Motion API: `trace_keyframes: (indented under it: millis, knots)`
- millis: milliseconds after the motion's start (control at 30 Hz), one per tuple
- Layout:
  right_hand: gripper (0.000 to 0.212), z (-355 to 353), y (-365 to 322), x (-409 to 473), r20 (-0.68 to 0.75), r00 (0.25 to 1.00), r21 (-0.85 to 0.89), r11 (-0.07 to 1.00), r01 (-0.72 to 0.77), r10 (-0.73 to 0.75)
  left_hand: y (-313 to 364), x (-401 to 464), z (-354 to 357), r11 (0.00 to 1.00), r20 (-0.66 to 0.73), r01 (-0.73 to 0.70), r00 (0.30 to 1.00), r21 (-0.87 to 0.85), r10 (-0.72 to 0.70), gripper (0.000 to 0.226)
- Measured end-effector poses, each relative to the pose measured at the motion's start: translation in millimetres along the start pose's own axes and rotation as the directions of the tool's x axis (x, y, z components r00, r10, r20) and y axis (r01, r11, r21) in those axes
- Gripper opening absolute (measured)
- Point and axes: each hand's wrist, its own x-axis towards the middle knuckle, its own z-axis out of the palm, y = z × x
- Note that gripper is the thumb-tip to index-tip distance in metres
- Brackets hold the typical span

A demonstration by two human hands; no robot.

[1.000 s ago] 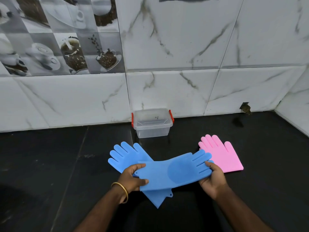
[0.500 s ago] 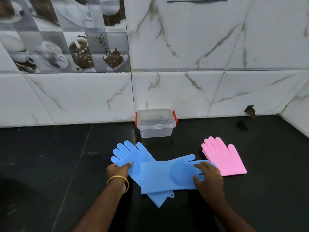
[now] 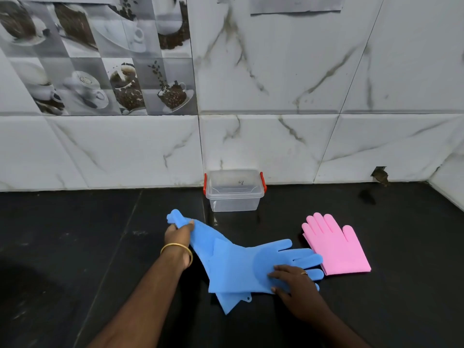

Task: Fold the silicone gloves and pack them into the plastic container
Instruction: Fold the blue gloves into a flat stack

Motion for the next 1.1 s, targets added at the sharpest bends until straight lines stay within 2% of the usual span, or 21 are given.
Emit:
trace_keyframes:
  millis: [100, 200, 267, 333, 367, 433, 533, 600, 633, 700, 733, 767, 800, 833, 867, 900, 933, 967, 1033, 1067, 1100]
  knots:
    - [0.037, -1.5, 1.0, -0.3, 0.014, 1.000, 0.009, 1.000, -0.007, 0.007, 21.8, -15.9, 9.3, 0.991, -0.044, -0.134, 0.990, 0.001, 0.133, 0.021]
    - [0.042, -5.1, -2.6, -0.5, 0.034, 0.998, 0.055, 0.997, -0.046, 0.044, 48.8, -33.8, 18.8, 0.965, 0.000, -0.262, 0.965, 0.005, 0.262, 0.018]
    - [0.043, -13.3, -15.4, 4.1, -0.021, 0.995, 0.199, 0.975, -0.094, 0.100, 65.0, -47.3, 26.1, 0.929, 0.062, -0.366, 0.930, 0.045, 0.363, 0.017]
    - [0.045, -30.3, -36.7, 13.0, -0.052, 0.983, 0.436, 0.889, -0.137, 0.177, 77.6, -60.3, 34.1, 0.872, 0.121, -0.473, 0.880, 0.123, 0.460, 0.018]
    - [0.048, -40.6, -48.8, 17.7, -0.019, 0.979, 0.596, 0.789, -0.153, 0.204, 81.7, -66.4, 38.7, 0.837, 0.153, -0.523, 0.851, 0.160, 0.502, 0.017]
    - [0.058, -59.8, -76.2, 29.0, 0.150, 0.973, 0.857, 0.467, -0.217, 0.177, 87.1, -79.9, 49.0, 0.755, 0.219, -0.625, 0.779, 0.200, 0.587, 0.012]
    - [0.075, -82.4, -103.0, 51.7, 0.321, 0.946, 0.940, -0.106, -0.323, -0.035, 83.8, -103.7, 66.0, 0.625, 0.334, -0.748, 0.661, 0.224, 0.672, 0.014]
    - [0.084, -97.5, -113.3, 58.1, 0.308, 0.937, 0.871, -0.347, -0.348, -0.166, 71.3, -118.7, 74.5, 0.565, 0.452, -0.794, 0.598, 0.225, 0.662, 0.014]
    - [0.078, -100.5, -118.4, 59.4, 0.264, 0.944, 0.835, -0.443, -0.326, -0.197, 62.3, -124.7, 77.3, 0.526, 0.526, -0.816, 0.564, 0.238, 0.637, 0.012]
    - [0.038, -96.4, -133.9, 59.5, 0.127, 0.986, 0.679, -0.714, -0.169, -0.112, 42.2, -132.9, 79.6, 0.389, 0.670, -0.883, 0.457, 0.262, 0.585, 0.015]
    - [0.019, -89.0, -149.4, 57.8, -0.007, 0.998, 0.443, -0.895, -0.049, -0.058, 33.3, -134.9, 79.0, 0.324, 0.727, -0.908, 0.408, 0.264, 0.552, 0.020]
    - [0.016, -85.7, -147.4, 62.1, -0.043, 0.999, 0.110, -0.994, 0.013, 0.009, 26.8, -135.9, 77.5, 0.277, 0.772, -0.925, 0.372, 0.261, 0.515, 0.024]
    - [0.024, -89.5, -141.5, 66.2, -0.095, 0.995, -0.104, -0.994, 0.018, 0.028, 23.0, -134.1, 75.4, 0.249, 0.811, -0.936, 0.343, 0.250, 0.475, 0.028]
    - [0.029, -91.0, -137.6, 63.0, -0.113, 0.993, -0.119, -0.993, 0.005, 0.019, 22.5, -131.0, 72.1, 0.246, 0.845, -0.941, 0.320, 0.232, 0.428, 0.031]
    - [0.030, -93.9, -134.2, 54.7, -0.071, 0.997, 0.114, -0.993, -0.009, -0.017, 24.3, -127.7, 66.8, 0.280, 0.863, -0.935, 0.318, 0.217, 0.394, 0.034]
    - [0.034, -90.7, -132.0, 42.6, -0.041, 0.999, 0.545, -0.838, 0.013, -0.011, 28.2, -123.8, 60.0, 0.349, 0.845, -0.913, 0.350, 0.211, 0.405, 0.035]
    - [0.040, -89.9, -121.4, 34.1, -0.025, 0.995, 0.796, -0.604, -0.040, -0.098, 32.5, -117.5, 52.4, 0.429, 0.774, -0.878, 0.418, 0.211, 0.475, 0.034]
    - [0.043, -96.3, -105.3, 33.4, 0.048, 0.983, 0.894, -0.431, -0.121, -0.176, 36.2, -108.6, 44.4, 0.500, 0.645, -0.839, 0.506, 0.215, 0.573, 0.031]
    - [0.054, -106.1, -90.2, 29.5, 0.050, 0.972, 0.875, -0.460, -0.153, -0.228, 42.5, -89.5, 28.8, 0.614, 0.337, -0.738, 0.675, 0.281, 0.657, 0.028]
    - [0.059, -106.5, -94.1, 29.1, 0.036, 0.964, 0.848, -0.502, -0.169, -0.264, 43.9, -79.4, 20.9, 0.717, 0.245, -0.622, 0.783, 0.315, 0.572, 0.031]
    - [0.061, -108.0, -95.8, 27.5, 0.032, 0.965, 0.838, -0.519, -0.169, -0.262, 43.3, -70.2, 14.2, 0.838, 0.219, -0.426, 0.903, 0.342, 0.370, 0.038]
